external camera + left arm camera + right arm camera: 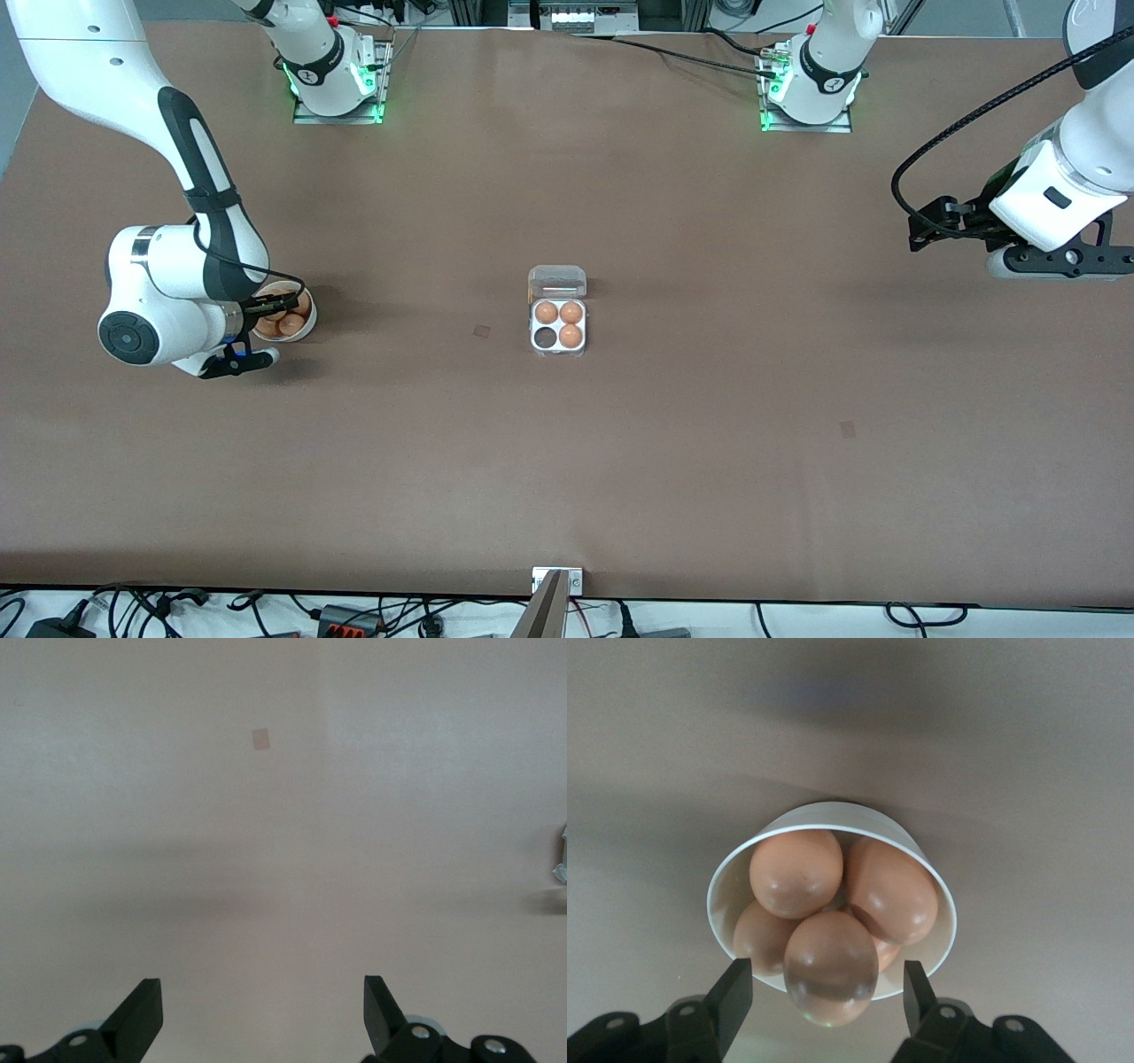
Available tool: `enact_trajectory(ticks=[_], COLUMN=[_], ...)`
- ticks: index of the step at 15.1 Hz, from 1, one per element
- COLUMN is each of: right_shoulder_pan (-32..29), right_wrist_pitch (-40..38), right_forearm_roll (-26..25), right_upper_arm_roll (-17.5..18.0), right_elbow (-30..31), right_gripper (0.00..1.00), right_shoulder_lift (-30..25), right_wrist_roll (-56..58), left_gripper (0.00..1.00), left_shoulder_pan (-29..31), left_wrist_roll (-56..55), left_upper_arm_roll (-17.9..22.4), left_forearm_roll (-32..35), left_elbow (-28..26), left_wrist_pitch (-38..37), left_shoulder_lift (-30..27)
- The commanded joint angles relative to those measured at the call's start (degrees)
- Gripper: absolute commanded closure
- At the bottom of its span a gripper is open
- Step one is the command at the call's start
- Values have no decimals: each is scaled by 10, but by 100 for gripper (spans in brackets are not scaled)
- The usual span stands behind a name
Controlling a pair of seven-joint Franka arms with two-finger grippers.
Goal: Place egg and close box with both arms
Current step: 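Grasp one brown egg from the bowl with the right gripper, then carry the egg with the right gripper to the clear egg box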
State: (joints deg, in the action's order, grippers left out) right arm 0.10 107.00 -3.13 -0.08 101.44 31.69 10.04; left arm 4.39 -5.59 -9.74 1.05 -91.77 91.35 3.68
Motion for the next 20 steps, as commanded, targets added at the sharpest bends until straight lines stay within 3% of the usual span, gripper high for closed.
enact_trajectory(ticks=[1,4,8,12,16,20], right_shoulder_pan=[-3,-3,-5,-6,6,59], right_wrist_pitch=[4,3,-1,-40,-62,-17], right_forearm_roll=[-7,-6,-6,6,77,160], right_upper_arm_roll=[2,2,2,3,3,3], right_elbow=[1,0,0,-36,-98,-131], right_gripper=[39,66,84,88,88,88], right_shoulder_lift=[2,2,2,-14,-27,-26], right_wrist_roll=[9,9,9,7,2,-16], left_gripper=[0,0,0,0,0,0], left_shoulder_pan=[4,4,4,4,4,4], left_wrist_roll=[-3,-3,-3,-2,-2,-1], left_upper_arm_roll=[-1,-1,-1,-1,-1,-1], left_forearm_roll=[-10,-10,-10,-10,-10,-10], left_elbow=[-3,-3,-3,-3,-3,-3], left_wrist_pitch=[-6,-6,-6,-6,-6,-6], left_shoulder_lift=[-8,-8,-8,-8,-7,-7])
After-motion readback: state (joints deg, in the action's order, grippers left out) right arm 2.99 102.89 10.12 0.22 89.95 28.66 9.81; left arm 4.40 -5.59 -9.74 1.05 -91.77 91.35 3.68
